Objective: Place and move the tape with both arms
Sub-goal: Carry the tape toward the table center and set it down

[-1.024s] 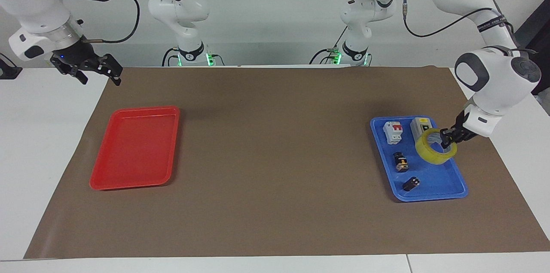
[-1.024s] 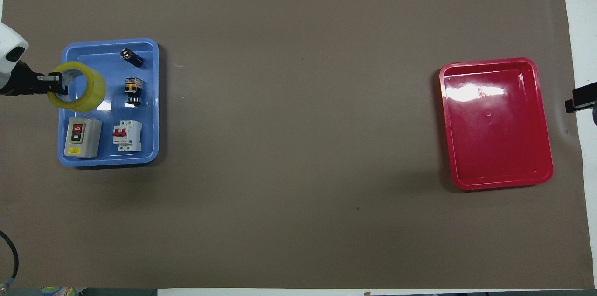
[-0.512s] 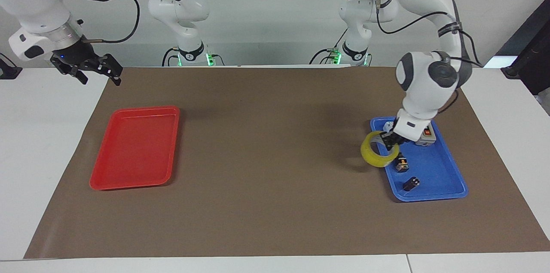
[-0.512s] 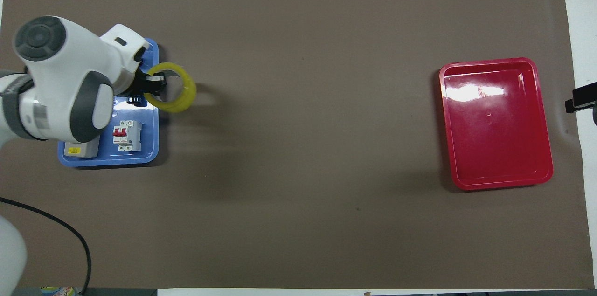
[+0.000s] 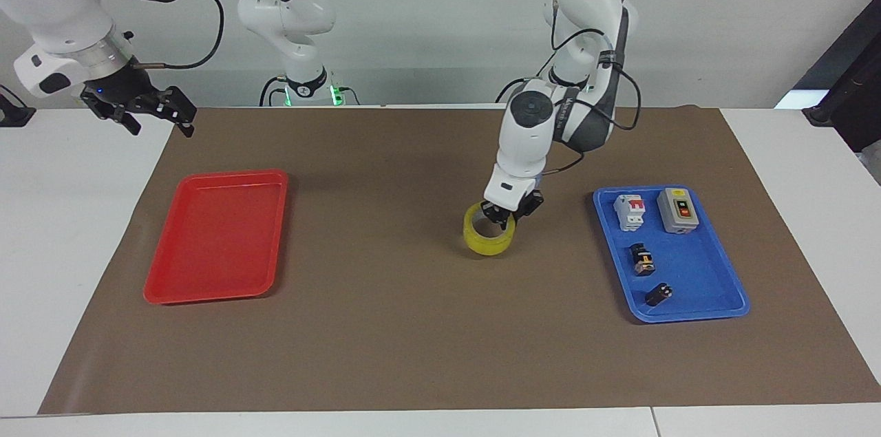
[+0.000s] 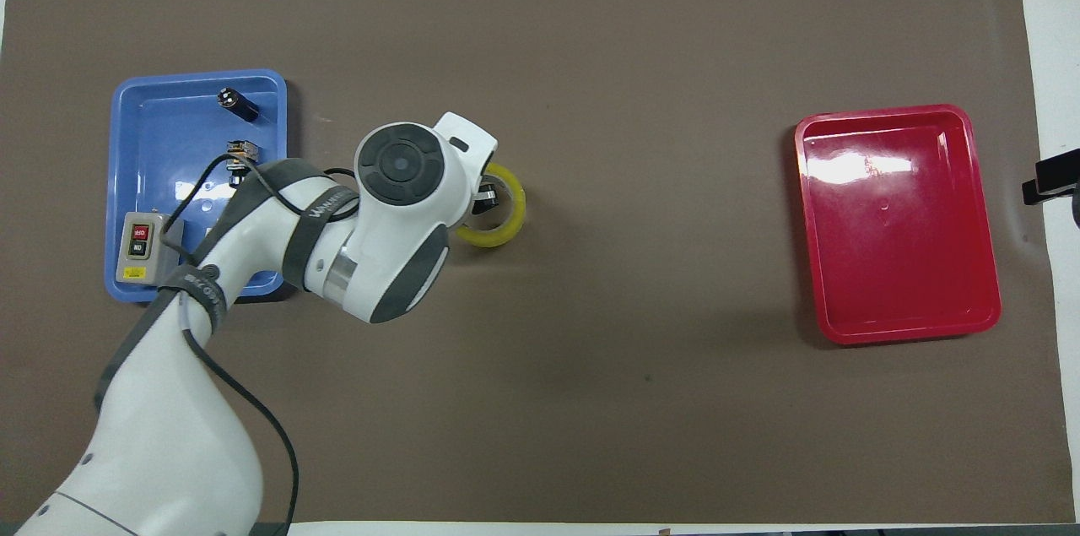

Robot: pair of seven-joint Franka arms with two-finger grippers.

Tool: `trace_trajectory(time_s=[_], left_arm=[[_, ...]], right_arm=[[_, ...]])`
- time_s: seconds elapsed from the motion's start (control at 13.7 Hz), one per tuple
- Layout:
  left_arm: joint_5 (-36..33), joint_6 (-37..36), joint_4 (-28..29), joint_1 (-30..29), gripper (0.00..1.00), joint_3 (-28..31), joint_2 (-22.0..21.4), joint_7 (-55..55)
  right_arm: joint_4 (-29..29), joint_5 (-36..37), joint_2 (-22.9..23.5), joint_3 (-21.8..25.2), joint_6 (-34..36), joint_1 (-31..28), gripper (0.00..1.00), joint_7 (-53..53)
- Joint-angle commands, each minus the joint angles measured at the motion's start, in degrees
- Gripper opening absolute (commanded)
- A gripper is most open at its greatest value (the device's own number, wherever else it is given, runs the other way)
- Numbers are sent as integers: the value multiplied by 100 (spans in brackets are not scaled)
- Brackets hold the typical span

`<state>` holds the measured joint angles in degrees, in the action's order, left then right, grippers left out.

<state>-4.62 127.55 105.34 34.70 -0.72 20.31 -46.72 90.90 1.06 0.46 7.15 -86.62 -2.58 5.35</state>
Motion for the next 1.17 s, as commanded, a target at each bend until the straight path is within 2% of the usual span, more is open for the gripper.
trace_trajectory(time_s=[0.0,0.22,0.37,0.59,0.66,0.73,0.95,1.1], left_arm=[[-206,32,-426,395,0,116,307,-450],[-198,268,-830,581,0,64,719,-575],[-180,507,-744,853,0,55,729,-557],[-171,604,-454,871,0,37,676,-531],[-171,560,-444,871,40,37,659,-574],[-171,482,-444,871,99,46,624,-575],[-171,-97,-164,784,100,46,-68,-513],[-171,-362,196,390,100,46,-701,-400]], right_arm=[[113,-97,-99,-12,-22,-32,100,133],[113,-97,-108,-12,-13,-32,100,133],[113,-97,-99,-12,-4,-32,100,124],[113,-97,-108,-12,-4,-41,100,142],[113,-97,-108,-12,-4,-33,100,142],[113,-97,-108,-20,-4,-24,100,124],[340,-97,-213,-20,-30,-24,100,107],[456,-97,-266,-29,-48,20,100,124]])
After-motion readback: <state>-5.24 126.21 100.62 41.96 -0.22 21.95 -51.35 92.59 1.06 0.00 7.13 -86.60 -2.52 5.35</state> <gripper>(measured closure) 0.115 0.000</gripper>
